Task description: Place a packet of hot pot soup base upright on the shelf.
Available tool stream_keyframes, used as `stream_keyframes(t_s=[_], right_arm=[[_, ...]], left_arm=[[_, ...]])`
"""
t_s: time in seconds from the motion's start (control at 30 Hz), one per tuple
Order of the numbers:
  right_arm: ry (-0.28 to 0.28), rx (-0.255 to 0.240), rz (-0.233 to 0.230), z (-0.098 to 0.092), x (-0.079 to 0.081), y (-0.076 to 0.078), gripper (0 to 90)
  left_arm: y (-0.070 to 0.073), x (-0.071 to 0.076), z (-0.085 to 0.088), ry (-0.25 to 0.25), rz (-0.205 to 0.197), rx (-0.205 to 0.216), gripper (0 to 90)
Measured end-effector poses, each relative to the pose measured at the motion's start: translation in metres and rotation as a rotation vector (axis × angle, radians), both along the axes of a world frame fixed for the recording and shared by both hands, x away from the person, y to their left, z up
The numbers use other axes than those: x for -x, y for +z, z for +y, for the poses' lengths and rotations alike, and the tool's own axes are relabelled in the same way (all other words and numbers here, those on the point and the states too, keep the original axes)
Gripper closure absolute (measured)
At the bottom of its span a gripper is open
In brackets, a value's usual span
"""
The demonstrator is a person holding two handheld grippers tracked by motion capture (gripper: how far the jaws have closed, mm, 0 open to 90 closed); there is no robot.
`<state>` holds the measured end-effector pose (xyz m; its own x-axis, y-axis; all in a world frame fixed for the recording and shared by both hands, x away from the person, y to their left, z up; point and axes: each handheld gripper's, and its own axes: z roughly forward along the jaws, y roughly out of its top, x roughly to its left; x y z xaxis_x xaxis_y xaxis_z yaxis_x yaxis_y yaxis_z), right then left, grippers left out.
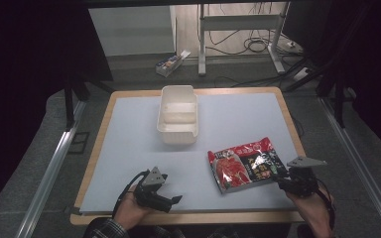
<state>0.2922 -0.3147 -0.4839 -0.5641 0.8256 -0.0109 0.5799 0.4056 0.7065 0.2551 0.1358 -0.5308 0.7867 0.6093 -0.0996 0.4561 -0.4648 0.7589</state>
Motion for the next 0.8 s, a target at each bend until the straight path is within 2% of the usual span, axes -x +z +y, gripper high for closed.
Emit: stream_keyframes(t_s=[0.13,0.2,0.47,0.53,0.57,0.7,0.8], right_arm=[[-0.015,0.033,0.019,0.002,0.001,-0.001,81.8],[0.007,0.026,0.028,0.002,0.002,0.0,88.1],[0.068,0.05,0.094,0.008,0.0,-0.008,88.7],[0.07,0.051,0.112,0.008,-0.001,-0.011,88.5],[0.062,0.031,0.117,0.006,-0.001,-0.011,88.4],[0.055,0.012,0.129,0.003,-0.003,-0.011,88.5],[0.054,0.049,0.126,0.003,-0.002,-0.01,88.5]], left_arm=[[-0.001,0.001,-0.001,-0.005,-0.011,-0.018,8.2],[-0.001,0.001,-0.001,-0.007,-0.016,-0.023,8.2],[-0.002,0.0,-0.002,0.005,-0.015,-0.044,8.7],[-0.002,0.0,-0.002,0.01,-0.011,-0.051,9.7],[-0.003,0.0,-0.002,0.012,-0.008,-0.068,9.8],[-0.003,0.0,-0.004,0.009,-0.007,-0.069,9.8],[-0.003,0.001,-0.003,0.009,-0.01,-0.071,9.6]])
